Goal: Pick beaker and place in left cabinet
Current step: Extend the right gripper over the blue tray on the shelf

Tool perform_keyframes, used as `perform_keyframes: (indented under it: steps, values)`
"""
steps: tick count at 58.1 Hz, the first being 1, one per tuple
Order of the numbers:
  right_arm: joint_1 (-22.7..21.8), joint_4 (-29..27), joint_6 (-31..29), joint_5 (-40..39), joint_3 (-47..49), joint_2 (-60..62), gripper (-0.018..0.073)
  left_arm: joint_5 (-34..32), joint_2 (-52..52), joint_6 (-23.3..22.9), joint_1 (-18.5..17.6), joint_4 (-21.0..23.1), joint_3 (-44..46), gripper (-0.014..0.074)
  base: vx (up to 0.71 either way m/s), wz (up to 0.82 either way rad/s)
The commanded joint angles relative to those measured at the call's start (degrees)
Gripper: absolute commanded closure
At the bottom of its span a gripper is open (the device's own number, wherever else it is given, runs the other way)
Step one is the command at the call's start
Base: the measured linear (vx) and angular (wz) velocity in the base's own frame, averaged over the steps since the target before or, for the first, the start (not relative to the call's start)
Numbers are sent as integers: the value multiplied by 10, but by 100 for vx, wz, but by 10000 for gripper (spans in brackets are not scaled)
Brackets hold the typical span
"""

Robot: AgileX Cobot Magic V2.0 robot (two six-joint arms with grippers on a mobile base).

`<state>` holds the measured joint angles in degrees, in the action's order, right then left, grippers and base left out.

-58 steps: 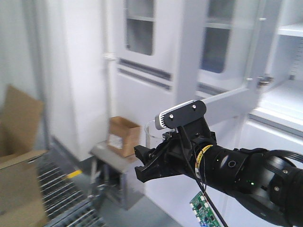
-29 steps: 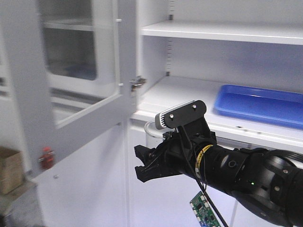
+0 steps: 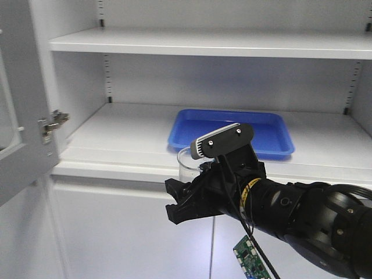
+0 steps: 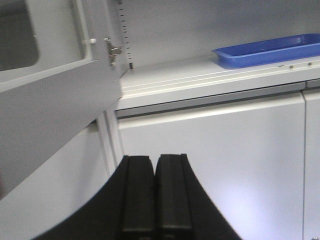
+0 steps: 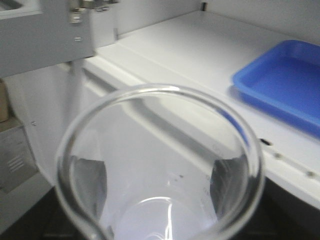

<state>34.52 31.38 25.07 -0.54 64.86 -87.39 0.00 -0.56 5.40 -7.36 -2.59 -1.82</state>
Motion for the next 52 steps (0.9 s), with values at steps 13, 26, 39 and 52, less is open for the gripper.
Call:
perform_keyframes:
  steps: [13, 26, 39, 52]
  values:
    - [-2, 0, 1, -41, 18, 25, 561, -43, -11, -2, 0, 2, -9, 595, 24, -28]
    - [-2, 0, 1, -41, 18, 25, 561, -43, -11, -2, 0, 2, -9, 595, 26, -15]
    - [-2, 0, 1, -41, 18, 25, 561, -43, -11, -2, 0, 2, -9, 595, 24, -15]
    - [-2, 0, 1, -41, 18, 25, 561, -43, -11, -2, 0, 2, -9, 595, 21, -12]
